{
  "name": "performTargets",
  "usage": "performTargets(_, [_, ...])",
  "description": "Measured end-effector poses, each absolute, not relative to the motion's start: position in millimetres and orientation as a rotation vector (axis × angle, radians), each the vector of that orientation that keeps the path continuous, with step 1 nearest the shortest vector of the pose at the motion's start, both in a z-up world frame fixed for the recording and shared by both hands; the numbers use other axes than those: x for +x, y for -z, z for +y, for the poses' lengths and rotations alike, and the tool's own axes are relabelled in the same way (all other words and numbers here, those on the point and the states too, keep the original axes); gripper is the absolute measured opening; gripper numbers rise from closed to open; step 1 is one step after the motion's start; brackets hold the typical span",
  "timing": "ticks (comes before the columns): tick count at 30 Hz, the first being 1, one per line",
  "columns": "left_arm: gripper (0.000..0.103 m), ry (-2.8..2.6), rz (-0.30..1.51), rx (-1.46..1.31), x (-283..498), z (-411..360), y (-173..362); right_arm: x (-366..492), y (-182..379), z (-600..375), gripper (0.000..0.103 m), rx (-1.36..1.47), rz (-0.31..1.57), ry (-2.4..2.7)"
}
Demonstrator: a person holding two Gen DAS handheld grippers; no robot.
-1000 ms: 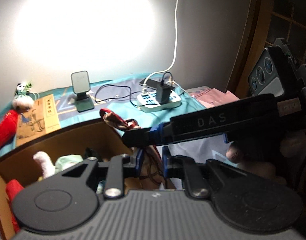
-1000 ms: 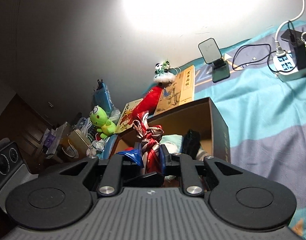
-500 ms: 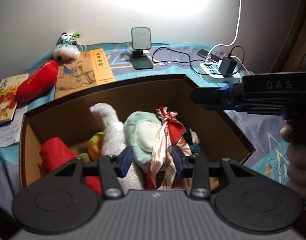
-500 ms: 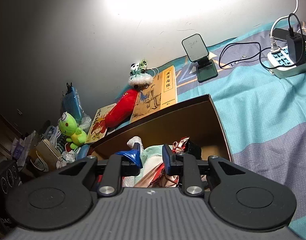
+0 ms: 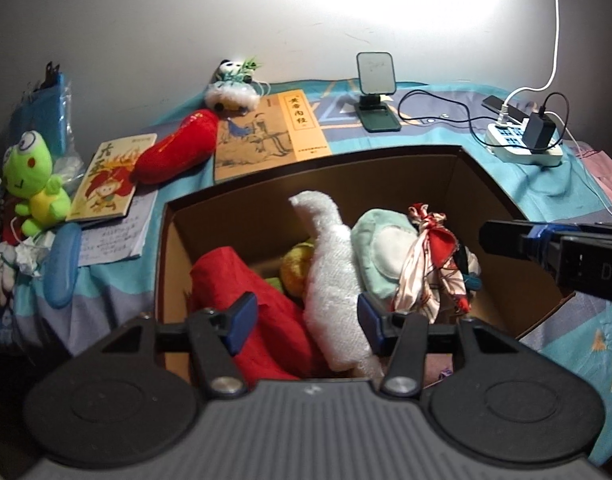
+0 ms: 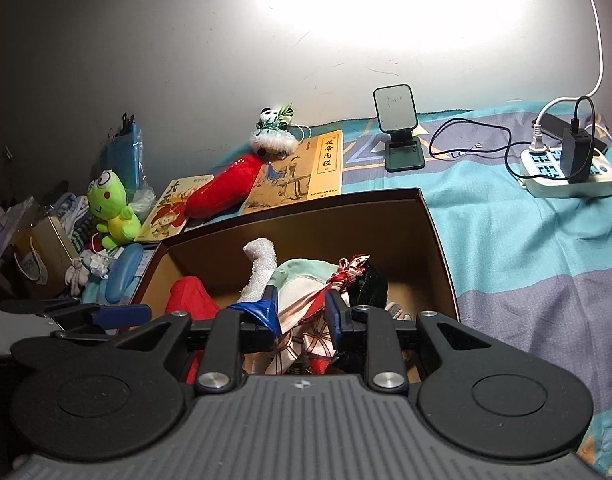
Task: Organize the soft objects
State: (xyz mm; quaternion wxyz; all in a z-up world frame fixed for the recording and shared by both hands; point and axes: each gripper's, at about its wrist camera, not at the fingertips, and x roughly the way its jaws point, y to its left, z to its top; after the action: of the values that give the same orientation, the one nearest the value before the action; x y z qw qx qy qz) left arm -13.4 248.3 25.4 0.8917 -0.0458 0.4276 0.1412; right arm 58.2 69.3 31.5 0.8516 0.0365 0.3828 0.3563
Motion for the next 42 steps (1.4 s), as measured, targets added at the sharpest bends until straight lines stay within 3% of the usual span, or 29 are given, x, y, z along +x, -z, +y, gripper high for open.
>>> performTargets(19, [0.059, -0.618, 0.932, -0.099, -44.0, 195.9, -37.0, 43.2, -36.3, 35.5, 0.01, -0.033, 0.822, -0.897])
performTargets(35, [0.06, -0.682, 0.919, -0.169, -49.6, 136.7, -16.6, 41.6, -29.4, -7.5, 0.011, -0.073, 0.847, -0.931])
performTargets(42, [0.06, -0.58, 1.002, -0.154, -35.2, 98.9, 0.9, 40.9, -16.3, -37.2, 0.011, -0.088, 0.894, -0.869])
